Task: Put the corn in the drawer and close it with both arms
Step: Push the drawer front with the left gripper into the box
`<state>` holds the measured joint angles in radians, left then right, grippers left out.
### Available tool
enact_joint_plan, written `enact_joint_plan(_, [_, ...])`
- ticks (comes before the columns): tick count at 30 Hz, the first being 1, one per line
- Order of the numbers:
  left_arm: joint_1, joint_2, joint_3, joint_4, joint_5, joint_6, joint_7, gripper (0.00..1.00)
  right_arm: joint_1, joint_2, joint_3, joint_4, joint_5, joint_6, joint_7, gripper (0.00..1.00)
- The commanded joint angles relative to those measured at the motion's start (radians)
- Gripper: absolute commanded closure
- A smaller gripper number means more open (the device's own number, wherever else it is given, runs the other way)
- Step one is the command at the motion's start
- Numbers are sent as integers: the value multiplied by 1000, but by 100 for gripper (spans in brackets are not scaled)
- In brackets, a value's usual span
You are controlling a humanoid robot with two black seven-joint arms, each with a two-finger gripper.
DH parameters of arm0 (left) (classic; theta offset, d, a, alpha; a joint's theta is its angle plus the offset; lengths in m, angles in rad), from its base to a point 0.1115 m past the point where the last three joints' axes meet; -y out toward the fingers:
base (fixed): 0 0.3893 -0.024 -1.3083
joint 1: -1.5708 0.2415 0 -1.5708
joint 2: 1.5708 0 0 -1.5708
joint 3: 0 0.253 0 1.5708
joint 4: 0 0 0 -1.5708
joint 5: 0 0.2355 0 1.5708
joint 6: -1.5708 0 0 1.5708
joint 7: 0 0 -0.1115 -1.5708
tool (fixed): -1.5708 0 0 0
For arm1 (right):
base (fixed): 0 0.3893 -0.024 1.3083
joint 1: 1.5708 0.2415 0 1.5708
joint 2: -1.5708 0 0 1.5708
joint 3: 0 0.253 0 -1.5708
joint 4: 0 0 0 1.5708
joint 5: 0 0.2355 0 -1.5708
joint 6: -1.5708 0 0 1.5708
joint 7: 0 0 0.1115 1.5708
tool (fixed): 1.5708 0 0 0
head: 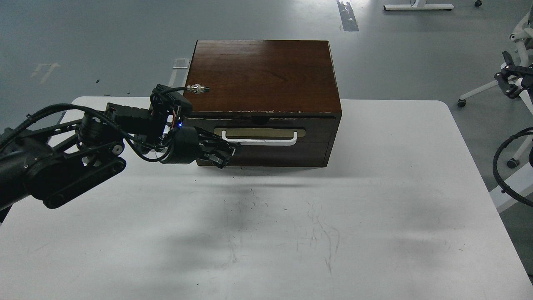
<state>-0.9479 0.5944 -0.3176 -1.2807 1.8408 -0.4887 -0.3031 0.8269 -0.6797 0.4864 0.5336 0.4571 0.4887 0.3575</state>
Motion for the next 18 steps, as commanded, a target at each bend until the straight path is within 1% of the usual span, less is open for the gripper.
enact_joint_plan(1, [-2, -8, 0, 18, -2, 0, 1, 100, 0, 0, 1, 0, 0, 0, 0, 0])
enact_joint_plan(5, [-3, -19, -1, 43, -2, 0, -1, 100, 0, 0, 1, -1, 0, 0, 0, 0])
enact_joint_plan(9, [-12, -21, -1, 41, -11, 0, -1, 100, -2, 0, 1, -1, 0, 0, 0, 0])
enact_joint_plan(13, [-23, -13, 3, 3, -60, 0, -1, 100, -8, 0, 1, -1, 0, 0, 0, 0])
enact_joint_plan(18, [-28, -7, 2, -14, -112, 0, -7, 100, -9, 0, 0, -1, 0, 0, 0, 0])
